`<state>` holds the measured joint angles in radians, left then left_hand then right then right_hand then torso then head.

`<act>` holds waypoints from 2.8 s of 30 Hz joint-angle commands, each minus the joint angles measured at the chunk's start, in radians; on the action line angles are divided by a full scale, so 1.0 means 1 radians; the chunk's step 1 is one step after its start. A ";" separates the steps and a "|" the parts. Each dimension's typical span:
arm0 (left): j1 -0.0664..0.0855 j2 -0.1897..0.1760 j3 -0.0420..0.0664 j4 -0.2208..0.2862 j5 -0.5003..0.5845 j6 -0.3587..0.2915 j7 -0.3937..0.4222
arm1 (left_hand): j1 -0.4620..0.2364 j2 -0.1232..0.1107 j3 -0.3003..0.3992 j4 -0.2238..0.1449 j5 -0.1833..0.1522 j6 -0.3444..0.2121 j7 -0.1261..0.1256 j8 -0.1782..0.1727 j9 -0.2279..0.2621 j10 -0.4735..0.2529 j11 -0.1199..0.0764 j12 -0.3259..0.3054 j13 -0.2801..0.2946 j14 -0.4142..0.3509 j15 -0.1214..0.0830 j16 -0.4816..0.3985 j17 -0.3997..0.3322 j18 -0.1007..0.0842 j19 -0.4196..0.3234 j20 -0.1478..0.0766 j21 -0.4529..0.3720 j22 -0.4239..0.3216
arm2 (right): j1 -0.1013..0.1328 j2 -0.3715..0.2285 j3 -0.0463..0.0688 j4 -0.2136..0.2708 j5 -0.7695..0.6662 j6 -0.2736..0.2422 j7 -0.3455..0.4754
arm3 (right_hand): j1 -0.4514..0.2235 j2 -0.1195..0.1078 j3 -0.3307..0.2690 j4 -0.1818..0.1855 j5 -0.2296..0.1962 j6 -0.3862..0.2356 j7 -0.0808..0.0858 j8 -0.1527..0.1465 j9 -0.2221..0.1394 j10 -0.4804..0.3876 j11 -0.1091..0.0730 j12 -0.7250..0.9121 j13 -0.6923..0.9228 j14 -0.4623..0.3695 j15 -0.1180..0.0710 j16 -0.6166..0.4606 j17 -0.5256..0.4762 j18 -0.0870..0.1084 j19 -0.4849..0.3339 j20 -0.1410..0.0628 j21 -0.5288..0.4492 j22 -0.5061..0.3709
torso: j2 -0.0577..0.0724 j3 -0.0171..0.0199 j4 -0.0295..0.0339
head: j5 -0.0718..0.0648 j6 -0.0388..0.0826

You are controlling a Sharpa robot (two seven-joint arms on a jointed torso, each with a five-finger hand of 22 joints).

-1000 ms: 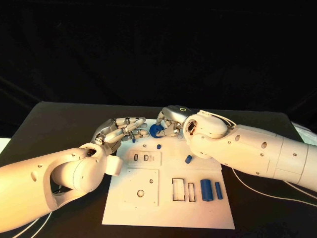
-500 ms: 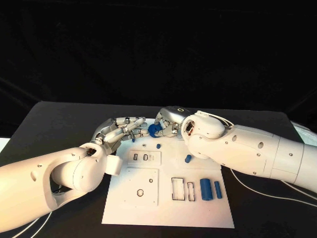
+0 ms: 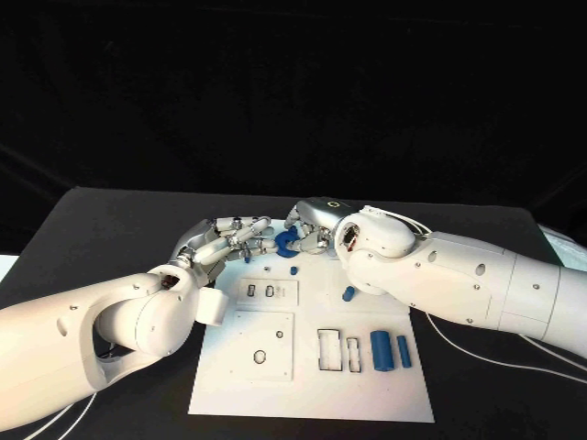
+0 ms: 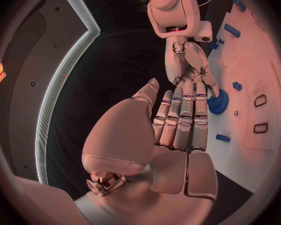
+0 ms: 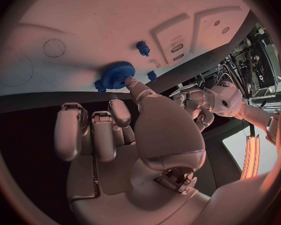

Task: Assemble the parts on the task board

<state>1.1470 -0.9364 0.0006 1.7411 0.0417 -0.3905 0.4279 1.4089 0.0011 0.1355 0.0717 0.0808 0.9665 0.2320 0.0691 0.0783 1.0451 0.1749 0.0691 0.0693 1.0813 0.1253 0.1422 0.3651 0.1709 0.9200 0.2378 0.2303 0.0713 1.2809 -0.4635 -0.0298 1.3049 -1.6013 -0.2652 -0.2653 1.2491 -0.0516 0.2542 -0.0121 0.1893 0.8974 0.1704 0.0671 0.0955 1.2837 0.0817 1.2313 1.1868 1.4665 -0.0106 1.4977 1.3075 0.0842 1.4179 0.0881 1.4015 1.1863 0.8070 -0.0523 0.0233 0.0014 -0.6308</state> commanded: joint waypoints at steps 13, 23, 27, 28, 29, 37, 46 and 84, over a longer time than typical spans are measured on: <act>0.001 -0.001 0.001 0.000 -0.006 0.005 0.017 | -0.008 -0.002 0.002 -0.004 0.002 -0.009 0.001 -0.002 -0.001 -0.008 0.002 -0.001 -0.002 -0.008 0.003 -0.005 -0.002 0.011 -0.008 0.001 -0.007 -0.001 | 0.000 -0.015 -0.001 0.005 0.022 0.055 0.020 | -0.022 -0.014 -0.019 0.018 0.005 0.020 -0.004 0.010 0.006 0.005 -0.004 0.009 0.013 0.071 0.008 -0.001 0.094 -0.009 -0.002 0.011 0.000 0.000 | 0.001 0.0018 -0.0034 | -0.002 0.000; 0.001 0.001 0.001 0.000 -0.006 0.003 0.015 | -0.007 -0.001 0.003 -0.005 0.002 -0.010 0.001 -0.002 -0.001 -0.010 0.003 0.000 -0.002 -0.009 0.003 -0.005 -0.003 0.011 -0.008 0.001 -0.007 -0.001 | 0.000 -0.001 -0.007 -0.012 0.035 0.080 0.004 | -0.041 -0.016 -0.044 0.040 0.033 -0.007 0.000 -0.005 -0.001 0.010 -0.001 0.018 0.022 0.073 0.010 0.003 0.104 -0.011 0.001 0.012 0.004 0.008 | 0.001 0.0008 0.0012 | -0.007 -0.002; 0.001 0.001 0.001 0.001 -0.006 0.002 0.015 | -0.007 -0.001 0.003 -0.005 0.002 -0.010 0.001 -0.002 -0.001 -0.010 0.003 0.000 -0.002 -0.009 0.003 -0.005 -0.003 0.011 -0.008 0.001 -0.007 -0.001 | 0.000 0.001 -0.008 -0.015 0.031 0.073 -0.007 | -0.041 -0.017 -0.045 0.040 0.033 -0.008 0.001 -0.005 -0.001 0.010 0.000 0.019 0.023 0.073 0.011 0.004 0.104 -0.011 0.001 0.013 0.004 0.009 | 0.001 0.0007 0.0007 | -0.007 -0.003; 0.001 0.001 0.001 0.001 -0.006 0.002 0.015 | -0.007 -0.001 0.003 -0.005 0.002 -0.010 0.001 -0.002 -0.001 -0.010 0.003 0.000 -0.002 -0.009 0.003 -0.005 -0.003 0.011 -0.008 0.001 -0.007 -0.001 | 0.000 0.001 -0.008 -0.016 0.030 0.068 -0.009 | -0.041 -0.017 -0.045 0.040 0.034 -0.008 0.001 -0.005 -0.001 0.010 0.000 0.019 0.023 0.073 0.011 0.004 0.105 -0.011 0.001 0.013 0.005 0.009 | 0.001 0.0008 0.0002 | -0.007 -0.003; 0.001 0.001 0.001 0.001 -0.006 0.002 0.015 | -0.007 -0.001 0.003 -0.005 0.002 -0.010 0.001 -0.002 -0.001 -0.010 0.003 0.000 -0.002 -0.009 0.003 -0.005 -0.003 0.011 -0.008 0.001 -0.007 -0.001 | 0.000 0.001 -0.008 -0.016 0.028 0.063 -0.011 | -0.041 -0.017 -0.045 0.040 0.035 -0.009 0.001 -0.004 -0.002 0.011 0.000 0.019 0.023 0.073 0.011 0.004 0.105 -0.011 0.001 0.013 0.005 0.009 | 0.001 0.0008 0.0000 | -0.007 -0.004; 0.001 -0.001 0.001 0.000 -0.006 0.003 0.014 | -0.006 0.000 0.005 -0.006 0.003 -0.011 0.001 -0.002 -0.001 -0.011 0.003 0.000 -0.002 -0.010 0.004 -0.005 -0.004 0.011 -0.008 0.002 -0.007 -0.001 | -0.002 -0.020 -0.008 0.010 0.019 -0.067 0.021 | -0.020 -0.012 -0.040 0.034 0.086 -0.002 0.000 0.002 -0.002 0.018 -0.001 0.030 0.034 0.074 0.011 0.005 0.107 -0.013 0.005 0.013 0.009 0.017 | 0.000 0.0016 0.0005 | -0.007 -0.002; 0.001 -0.008 0.001 -0.005 -0.006 0.006 0.015 | -0.006 0.001 0.005 -0.007 0.003 -0.011 0.001 -0.002 -0.001 -0.011 0.003 0.000 -0.002 -0.010 0.004 -0.005 -0.005 0.011 -0.008 0.002 -0.007 0.000 | -0.003 -0.149 0.004 0.106 0.156 -0.183 0.189 | -0.005 -0.009 -0.032 0.027 0.098 0.011 -0.003 0.007 -0.001 0.028 -0.004 0.041 0.047 0.074 0.009 0.006 0.108 -0.013 0.007 0.012 0.012 0.023 | -0.003 0.0042 -0.0065 | -0.006 0.002; -0.001 -0.021 0.000 -0.097 -0.008 0.070 0.066 | -0.002 0.007 0.029 -0.025 0.003 -0.002 -0.011 0.006 0.002 -0.006 -0.004 0.009 -0.003 -0.016 0.003 -0.024 -0.034 0.013 -0.014 0.003 -0.007 0.000 | -0.074 -0.373 0.013 -0.049 0.325 -0.023 0.424 | 0.052 -0.031 -0.022 -0.018 0.057 0.023 -0.004 0.006 -0.004 0.007 -0.005 0.015 0.024 0.076 0.008 0.011 0.123 -0.014 0.004 0.011 0.014 0.026 | -0.023 0.0311 -0.0398 | -0.018 0.005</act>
<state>1.1457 -0.9597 0.0002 1.6435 0.0410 -0.3440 0.4755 1.4089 0.0012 0.1603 0.0468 0.0808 0.9683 0.2229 0.0736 0.0807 1.0418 0.1711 0.0777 0.0679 1.0708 0.1286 0.1236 0.3326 0.1709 0.9129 0.2378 0.2268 0.0716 1.2081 -0.8391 -0.0170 1.2611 -1.2691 -0.3037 0.1542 1.2901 -0.0819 0.2321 -0.0264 0.2530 0.9214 0.1647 0.0770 0.0926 1.2963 0.0762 1.2532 1.2110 1.4665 -0.0037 1.5073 1.3077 0.0843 1.4215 0.0987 1.4148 1.2137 0.7837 -0.0198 -0.0181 -0.0152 -0.6229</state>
